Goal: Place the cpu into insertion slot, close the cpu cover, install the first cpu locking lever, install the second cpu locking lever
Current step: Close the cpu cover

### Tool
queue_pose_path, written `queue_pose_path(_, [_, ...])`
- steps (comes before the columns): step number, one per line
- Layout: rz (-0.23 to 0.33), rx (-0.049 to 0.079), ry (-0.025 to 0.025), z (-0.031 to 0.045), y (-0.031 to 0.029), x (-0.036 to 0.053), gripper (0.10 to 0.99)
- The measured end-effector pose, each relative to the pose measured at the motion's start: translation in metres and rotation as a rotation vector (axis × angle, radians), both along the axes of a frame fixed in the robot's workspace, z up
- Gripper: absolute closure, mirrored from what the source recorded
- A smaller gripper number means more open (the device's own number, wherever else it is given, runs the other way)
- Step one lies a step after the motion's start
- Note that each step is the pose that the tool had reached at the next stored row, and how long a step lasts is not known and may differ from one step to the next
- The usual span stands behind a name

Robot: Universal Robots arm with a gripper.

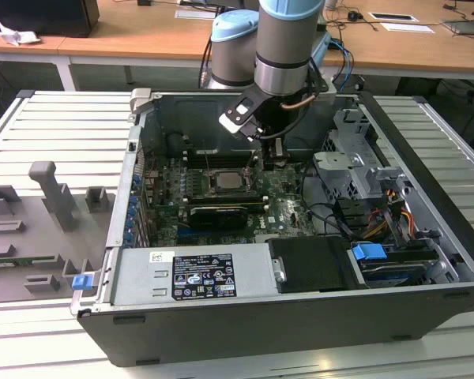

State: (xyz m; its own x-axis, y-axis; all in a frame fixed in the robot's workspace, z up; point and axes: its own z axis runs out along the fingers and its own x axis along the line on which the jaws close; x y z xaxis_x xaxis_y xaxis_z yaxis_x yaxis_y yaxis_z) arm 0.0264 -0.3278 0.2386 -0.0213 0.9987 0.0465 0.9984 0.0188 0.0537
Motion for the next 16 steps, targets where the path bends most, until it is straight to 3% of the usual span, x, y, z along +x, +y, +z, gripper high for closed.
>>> queue_pose_path(16, [0.0, 0.0, 0.0, 0.0, 0.0, -0.0069, 0.98])
